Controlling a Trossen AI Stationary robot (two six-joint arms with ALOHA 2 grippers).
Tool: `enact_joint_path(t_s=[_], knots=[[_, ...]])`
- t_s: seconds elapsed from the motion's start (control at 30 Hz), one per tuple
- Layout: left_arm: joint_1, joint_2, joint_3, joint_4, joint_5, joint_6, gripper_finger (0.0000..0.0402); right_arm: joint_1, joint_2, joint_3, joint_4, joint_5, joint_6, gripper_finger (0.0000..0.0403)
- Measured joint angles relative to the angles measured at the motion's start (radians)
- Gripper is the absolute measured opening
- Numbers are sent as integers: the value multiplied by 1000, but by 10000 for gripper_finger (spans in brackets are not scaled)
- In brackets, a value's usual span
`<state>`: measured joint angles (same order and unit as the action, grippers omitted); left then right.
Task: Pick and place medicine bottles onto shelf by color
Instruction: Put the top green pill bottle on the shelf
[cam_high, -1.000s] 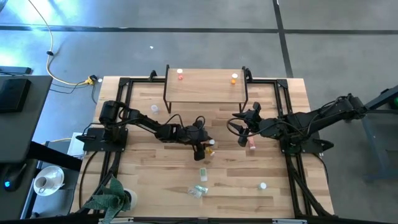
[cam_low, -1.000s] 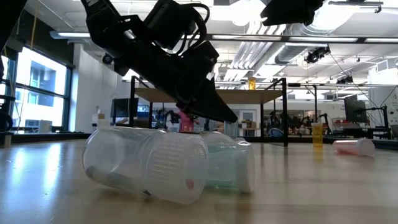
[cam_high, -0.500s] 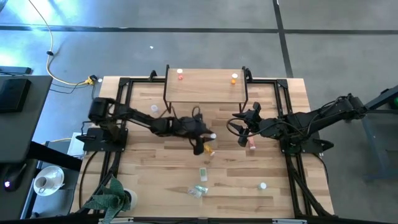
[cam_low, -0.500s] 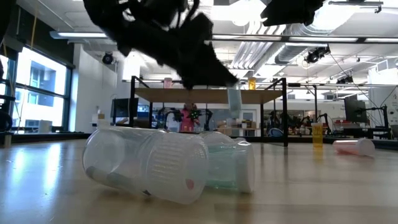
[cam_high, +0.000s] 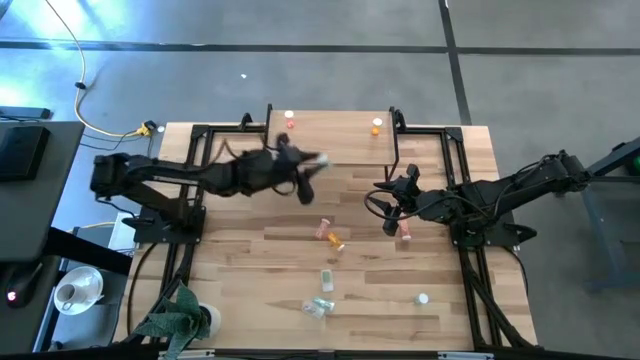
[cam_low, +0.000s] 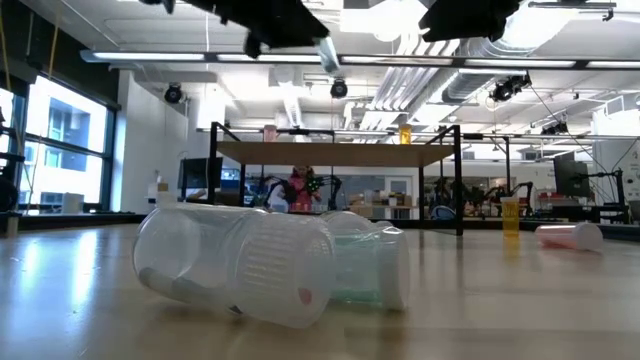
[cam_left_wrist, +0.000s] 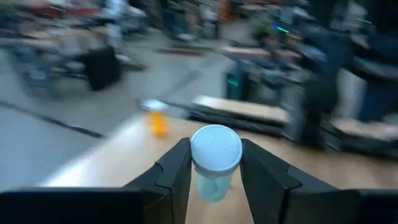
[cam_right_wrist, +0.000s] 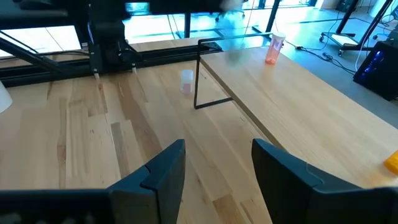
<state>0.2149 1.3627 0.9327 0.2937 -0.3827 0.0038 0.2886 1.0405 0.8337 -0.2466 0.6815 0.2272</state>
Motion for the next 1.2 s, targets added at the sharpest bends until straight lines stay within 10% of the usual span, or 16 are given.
enact_joint_path(t_s=[0.5, 1.2], knots=[[186, 87, 301, -270, -127, -39, 113, 0, 0, 0, 0, 0, 0, 177], [317, 320, 306, -359, -126, -192, 113, 0, 0, 0, -3, 0, -1, 177]])
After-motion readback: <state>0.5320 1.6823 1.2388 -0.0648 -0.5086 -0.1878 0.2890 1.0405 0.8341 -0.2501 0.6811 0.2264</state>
